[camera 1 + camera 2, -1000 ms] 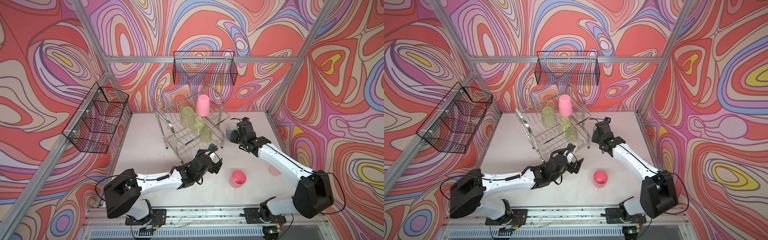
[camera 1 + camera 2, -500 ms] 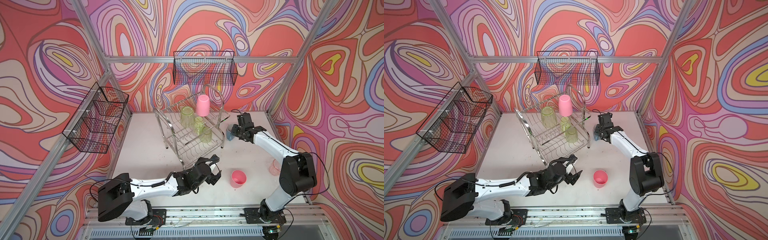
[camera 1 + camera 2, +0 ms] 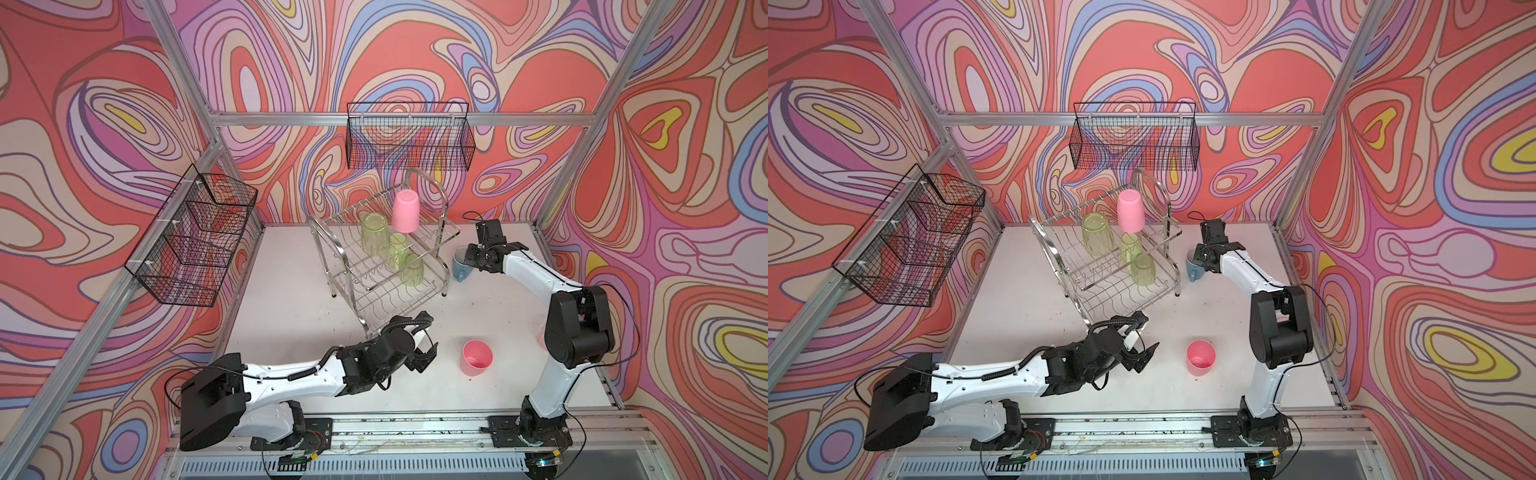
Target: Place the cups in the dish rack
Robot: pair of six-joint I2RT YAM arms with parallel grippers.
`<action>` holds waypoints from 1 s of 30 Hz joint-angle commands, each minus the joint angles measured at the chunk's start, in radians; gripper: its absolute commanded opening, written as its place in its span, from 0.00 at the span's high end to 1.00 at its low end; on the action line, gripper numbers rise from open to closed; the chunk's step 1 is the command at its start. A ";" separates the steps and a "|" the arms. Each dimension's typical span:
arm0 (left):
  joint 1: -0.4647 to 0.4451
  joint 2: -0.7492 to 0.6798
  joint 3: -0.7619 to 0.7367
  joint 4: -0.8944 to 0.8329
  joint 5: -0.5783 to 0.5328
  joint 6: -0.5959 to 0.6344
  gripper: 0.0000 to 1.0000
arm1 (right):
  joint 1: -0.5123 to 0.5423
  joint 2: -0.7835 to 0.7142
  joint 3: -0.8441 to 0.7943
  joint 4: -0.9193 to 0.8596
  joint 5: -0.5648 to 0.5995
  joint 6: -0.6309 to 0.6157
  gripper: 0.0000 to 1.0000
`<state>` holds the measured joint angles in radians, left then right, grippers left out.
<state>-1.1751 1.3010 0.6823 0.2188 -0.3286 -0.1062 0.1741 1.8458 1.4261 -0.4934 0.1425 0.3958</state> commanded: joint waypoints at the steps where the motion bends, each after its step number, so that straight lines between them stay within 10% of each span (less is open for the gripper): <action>1: -0.006 -0.017 -0.017 -0.032 0.005 0.014 0.05 | -0.016 0.032 0.046 -0.009 -0.017 -0.043 0.60; 30: -0.006 -0.039 -0.021 -0.049 -0.023 -0.009 0.06 | -0.037 0.124 0.059 0.035 -0.044 -0.084 0.83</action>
<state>-1.1774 1.2816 0.6746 0.1822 -0.3344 -0.1081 0.1394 1.9553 1.4860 -0.4686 0.1047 0.3183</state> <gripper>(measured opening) 0.941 0.172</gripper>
